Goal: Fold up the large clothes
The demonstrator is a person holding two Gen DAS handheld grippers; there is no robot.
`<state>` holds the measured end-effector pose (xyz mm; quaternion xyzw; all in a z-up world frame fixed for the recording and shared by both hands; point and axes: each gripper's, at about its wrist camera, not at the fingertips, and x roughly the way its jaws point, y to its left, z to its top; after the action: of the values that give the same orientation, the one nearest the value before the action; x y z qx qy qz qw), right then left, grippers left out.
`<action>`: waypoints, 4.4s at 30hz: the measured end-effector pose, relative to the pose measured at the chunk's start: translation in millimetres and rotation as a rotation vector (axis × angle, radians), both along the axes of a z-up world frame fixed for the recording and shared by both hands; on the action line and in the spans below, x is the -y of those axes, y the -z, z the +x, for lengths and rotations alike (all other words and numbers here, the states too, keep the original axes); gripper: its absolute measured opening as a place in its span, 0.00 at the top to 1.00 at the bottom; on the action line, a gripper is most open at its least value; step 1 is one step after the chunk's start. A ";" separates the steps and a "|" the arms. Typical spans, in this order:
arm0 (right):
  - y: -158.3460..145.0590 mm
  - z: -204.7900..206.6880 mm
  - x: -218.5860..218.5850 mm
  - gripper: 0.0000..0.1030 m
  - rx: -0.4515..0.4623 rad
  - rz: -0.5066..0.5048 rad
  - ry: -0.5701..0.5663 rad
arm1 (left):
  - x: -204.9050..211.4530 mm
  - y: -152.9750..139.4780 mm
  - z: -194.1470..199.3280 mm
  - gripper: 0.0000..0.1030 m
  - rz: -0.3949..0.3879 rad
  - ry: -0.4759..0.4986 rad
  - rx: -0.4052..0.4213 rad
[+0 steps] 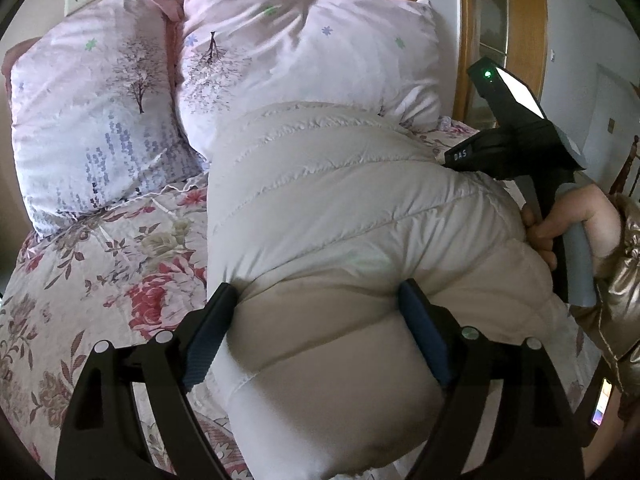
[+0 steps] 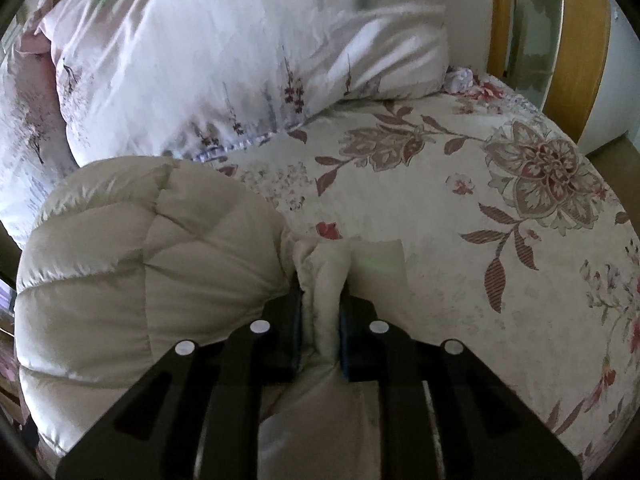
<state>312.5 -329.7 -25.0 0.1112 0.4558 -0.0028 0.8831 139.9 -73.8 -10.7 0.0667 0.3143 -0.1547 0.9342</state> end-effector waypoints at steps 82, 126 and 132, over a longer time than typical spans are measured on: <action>41.0 -47.5 28.5 0.02 -0.176 0.716 -0.309 | -86.6 43.7 114.6 0.12 -0.764 0.070 -0.509; 9.1 18.6 -179.4 0.53 -0.117 0.635 -0.538 | -217.9 43.5 111.4 0.24 -0.529 -0.187 -0.304; -12.3 -3.0 -168.5 0.18 -0.083 0.475 -0.455 | -216.1 30.7 100.9 0.20 -0.484 -0.225 -0.274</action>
<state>309.6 -161.2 -12.7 0.2091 0.4922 0.2966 0.7912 240.8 142.3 -41.4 -0.2146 0.3968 -0.1282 0.8832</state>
